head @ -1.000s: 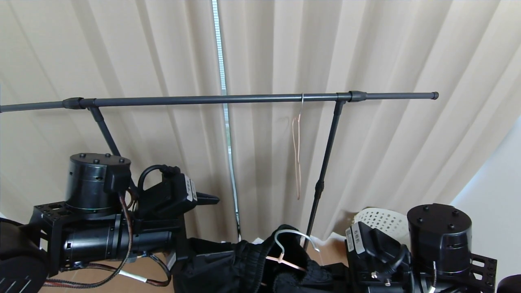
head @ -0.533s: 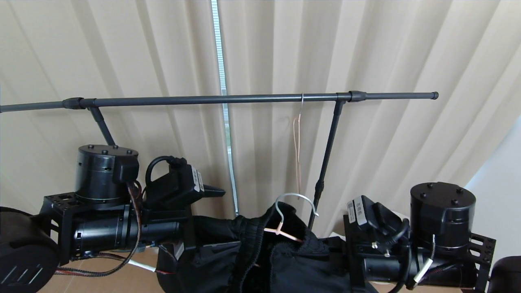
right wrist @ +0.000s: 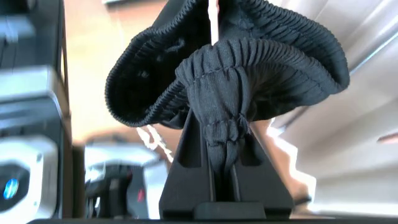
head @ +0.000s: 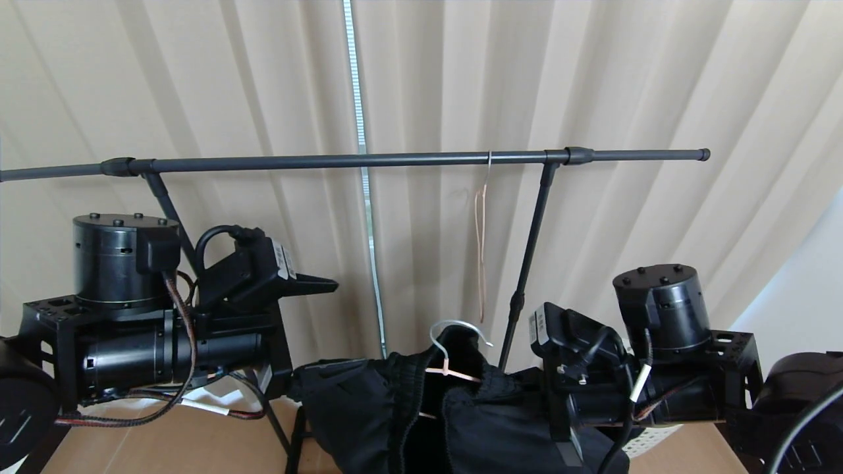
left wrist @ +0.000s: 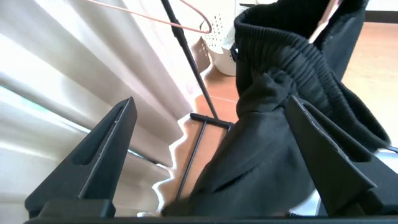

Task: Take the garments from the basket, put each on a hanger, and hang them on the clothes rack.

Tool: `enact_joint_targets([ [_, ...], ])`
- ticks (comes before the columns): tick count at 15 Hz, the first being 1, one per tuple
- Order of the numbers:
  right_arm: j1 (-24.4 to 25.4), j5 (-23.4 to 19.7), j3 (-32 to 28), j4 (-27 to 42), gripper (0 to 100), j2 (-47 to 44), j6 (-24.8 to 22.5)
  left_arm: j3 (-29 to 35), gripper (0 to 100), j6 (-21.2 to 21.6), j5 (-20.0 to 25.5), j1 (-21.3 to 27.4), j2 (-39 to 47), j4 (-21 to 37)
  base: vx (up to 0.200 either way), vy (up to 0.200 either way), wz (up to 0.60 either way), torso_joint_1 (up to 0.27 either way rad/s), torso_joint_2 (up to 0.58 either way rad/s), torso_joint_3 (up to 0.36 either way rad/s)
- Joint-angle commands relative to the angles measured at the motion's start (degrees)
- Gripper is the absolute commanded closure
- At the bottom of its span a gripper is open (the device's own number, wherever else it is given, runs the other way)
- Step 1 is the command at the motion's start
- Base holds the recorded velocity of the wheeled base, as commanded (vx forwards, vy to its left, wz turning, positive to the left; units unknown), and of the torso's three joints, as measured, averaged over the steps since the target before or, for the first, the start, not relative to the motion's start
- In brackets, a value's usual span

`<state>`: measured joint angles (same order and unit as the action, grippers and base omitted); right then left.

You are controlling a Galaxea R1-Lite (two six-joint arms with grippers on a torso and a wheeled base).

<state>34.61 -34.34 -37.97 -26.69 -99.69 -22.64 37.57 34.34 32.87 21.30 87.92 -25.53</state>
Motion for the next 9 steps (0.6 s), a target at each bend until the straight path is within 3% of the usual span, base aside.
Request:
enact_joint_targets([
  [1,-2.0,-0.02,-6.06,9.28,100,0.03,-6.72,-2.06,0,0.11,0.01,0.15,-2.66,-0.05,0.0,0.0,0.0,0.0,0.0,0.0],
  [3,-2.44,-3.36,-8.17,16.4,100,0.03,-10.67,-2.94,0,0.29,-0.08,2.79,-2.4,-0.05,0.0,0.0,0.0,0.0,0.0,0.0],
  [5,-2.79,-3.89,-8.26,16.93,100,0.11,-11.2,-2.94,0,0.73,-0.08,4.89,-0.12,-0.05,0.0,0.0,0.0,0.0,0.0,0.0],
  [7,-3.14,-3.98,-8.7,17.19,100,0.2,-11.11,-2.68,0,5.3,-0.17,7.09,4.72,-0.14,0.0,0.0,0.0,0.0,0.0,0.0],
  [9,-3.23,-3.98,-8.96,17.19,100,0.11,-11.02,-2.15,0,5.91,-0.26,7.88,6.48,-0.14,0.0,0.0,0.0,0.0,0.0,0.0],
])
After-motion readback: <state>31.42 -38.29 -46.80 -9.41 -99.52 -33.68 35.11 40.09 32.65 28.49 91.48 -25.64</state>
